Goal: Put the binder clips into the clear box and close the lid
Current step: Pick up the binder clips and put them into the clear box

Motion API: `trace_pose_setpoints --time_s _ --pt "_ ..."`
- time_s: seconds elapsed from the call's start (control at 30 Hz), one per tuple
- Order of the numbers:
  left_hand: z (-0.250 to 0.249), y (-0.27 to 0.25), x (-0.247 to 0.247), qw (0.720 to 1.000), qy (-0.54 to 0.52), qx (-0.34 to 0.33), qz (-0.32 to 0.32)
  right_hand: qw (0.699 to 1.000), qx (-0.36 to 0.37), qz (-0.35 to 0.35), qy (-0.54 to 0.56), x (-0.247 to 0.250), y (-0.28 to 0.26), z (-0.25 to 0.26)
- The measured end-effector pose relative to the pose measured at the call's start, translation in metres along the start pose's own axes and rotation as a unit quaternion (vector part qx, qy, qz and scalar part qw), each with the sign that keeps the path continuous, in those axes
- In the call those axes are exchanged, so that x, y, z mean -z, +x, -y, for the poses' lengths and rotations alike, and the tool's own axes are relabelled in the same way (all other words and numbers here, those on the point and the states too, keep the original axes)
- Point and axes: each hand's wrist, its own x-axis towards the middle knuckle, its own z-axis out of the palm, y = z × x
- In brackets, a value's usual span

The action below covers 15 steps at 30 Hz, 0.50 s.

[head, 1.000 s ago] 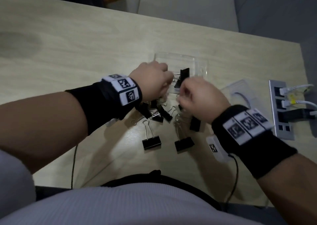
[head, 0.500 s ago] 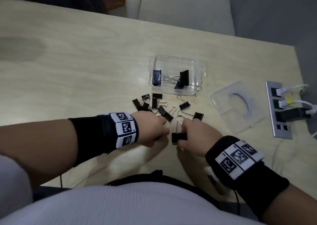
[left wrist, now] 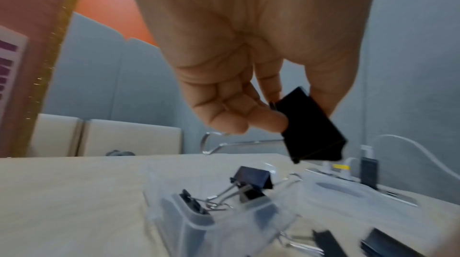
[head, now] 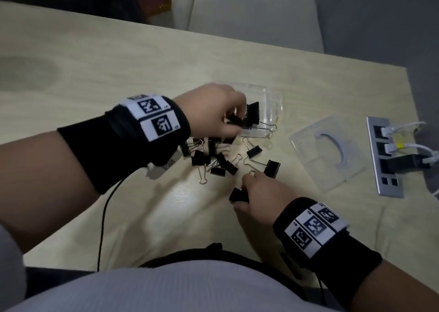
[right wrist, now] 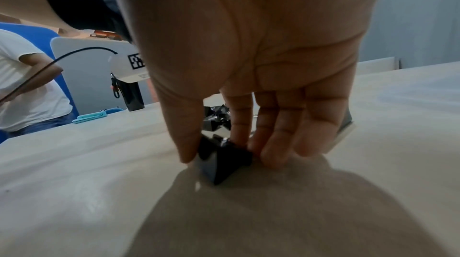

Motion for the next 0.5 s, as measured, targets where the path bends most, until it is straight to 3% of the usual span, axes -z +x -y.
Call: trace_pose_setpoints --time_s 0.1,0.17,0.27,0.37,0.43,0.5 --pt "0.012 0.021 0.0 0.997 0.021 0.07 -0.041 0.999 -0.001 0.034 0.025 0.014 0.002 -0.001" --pt "0.016 0.034 -0.006 0.992 0.025 0.117 -0.046 0.997 -0.011 0.021 0.073 0.029 0.008 -0.002" --pt "0.02 0.046 -0.019 0.981 0.003 0.186 -0.058 0.986 -0.027 -0.114 0.122 0.055 0.024 -0.011" --pt "0.022 0.051 -0.027 0.977 0.014 0.208 -0.049 0.956 -0.068 -0.256 0.126 0.079 0.041 -0.023" --pt "0.025 0.051 -0.03 0.979 0.031 0.2 -0.039 0.955 -0.108 -0.258 0.097 0.087 0.051 -0.031" --pt "0.028 0.049 -0.031 0.98 0.045 0.192 -0.042 0.965 -0.129 -0.214 0.078 0.089 0.06 -0.036"
